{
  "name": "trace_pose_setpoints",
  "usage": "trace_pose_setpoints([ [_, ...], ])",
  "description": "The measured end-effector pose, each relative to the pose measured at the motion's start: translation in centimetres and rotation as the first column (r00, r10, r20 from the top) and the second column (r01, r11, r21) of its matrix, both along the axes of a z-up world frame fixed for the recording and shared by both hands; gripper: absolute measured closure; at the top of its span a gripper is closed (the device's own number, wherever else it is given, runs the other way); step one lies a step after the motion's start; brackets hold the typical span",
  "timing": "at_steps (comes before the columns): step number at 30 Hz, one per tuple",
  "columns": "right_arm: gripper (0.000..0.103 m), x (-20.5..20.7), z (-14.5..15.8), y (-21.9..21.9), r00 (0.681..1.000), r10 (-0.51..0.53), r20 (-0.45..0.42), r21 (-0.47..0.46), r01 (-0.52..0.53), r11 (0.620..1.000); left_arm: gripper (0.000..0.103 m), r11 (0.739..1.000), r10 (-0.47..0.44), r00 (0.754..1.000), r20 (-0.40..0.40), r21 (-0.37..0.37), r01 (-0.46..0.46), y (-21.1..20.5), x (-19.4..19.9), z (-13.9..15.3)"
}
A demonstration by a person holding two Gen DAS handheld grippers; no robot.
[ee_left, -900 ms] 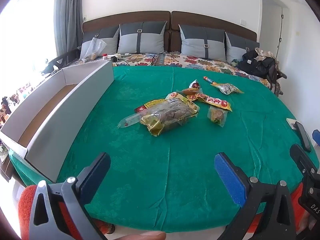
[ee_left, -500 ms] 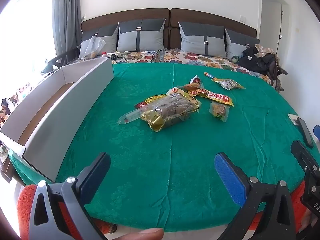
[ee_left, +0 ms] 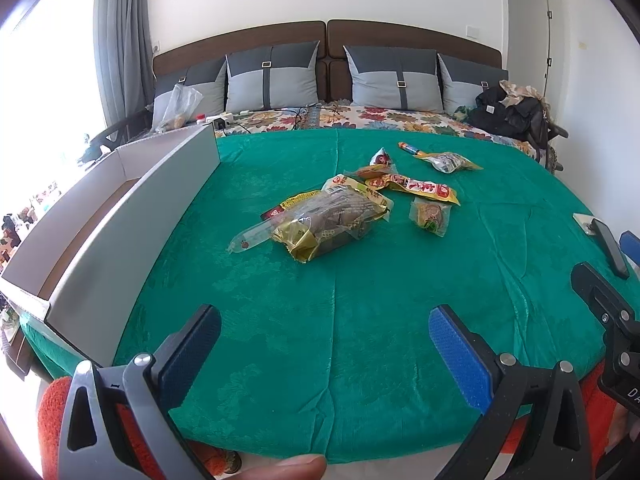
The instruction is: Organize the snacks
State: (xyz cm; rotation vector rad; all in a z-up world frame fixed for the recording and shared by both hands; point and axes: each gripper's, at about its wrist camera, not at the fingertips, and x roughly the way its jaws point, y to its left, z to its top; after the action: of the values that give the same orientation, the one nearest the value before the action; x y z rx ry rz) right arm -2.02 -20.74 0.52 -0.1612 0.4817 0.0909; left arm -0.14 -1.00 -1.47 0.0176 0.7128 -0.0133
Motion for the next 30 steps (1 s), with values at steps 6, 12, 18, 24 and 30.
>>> trace_pose_setpoints([
  [6,0.004,0.02,-0.11,0.14,1.0,0.0,-0.007,0.001,0.0,1.0,0.0,1.0,0.009,1.0,0.009,-0.014,-0.009,0.29,-0.07,0.03],
  [12,0.003,0.17,-0.1,0.11,1.0,0.001,-0.007,0.003,-0.001,1.0,0.0,1.0,0.006,1.0,0.006,-0.015,-0.006,0.25,-0.13,0.05],
  [18,0.003,0.38,-0.31,-0.32,1.0,-0.006,-0.014,0.014,0.006,1.0,0.0,1.0,-0.002,1.0,0.012,-0.009,0.003,0.03,-0.27,0.19],
  [24,0.003,0.36,-0.36,-0.43,1.0,-0.007,-0.016,0.017,0.007,1.0,0.0,1.0,-0.003,1.0,0.006,-0.005,0.003,-0.07,-0.23,0.03],
  [30,0.003,0.34,-0.34,-0.47,1.0,-0.006,-0.015,0.017,0.006,1.0,0.0,1.0,-0.002,1.0,0.014,-0.004,0.002,-0.07,-0.28,0.02],
])
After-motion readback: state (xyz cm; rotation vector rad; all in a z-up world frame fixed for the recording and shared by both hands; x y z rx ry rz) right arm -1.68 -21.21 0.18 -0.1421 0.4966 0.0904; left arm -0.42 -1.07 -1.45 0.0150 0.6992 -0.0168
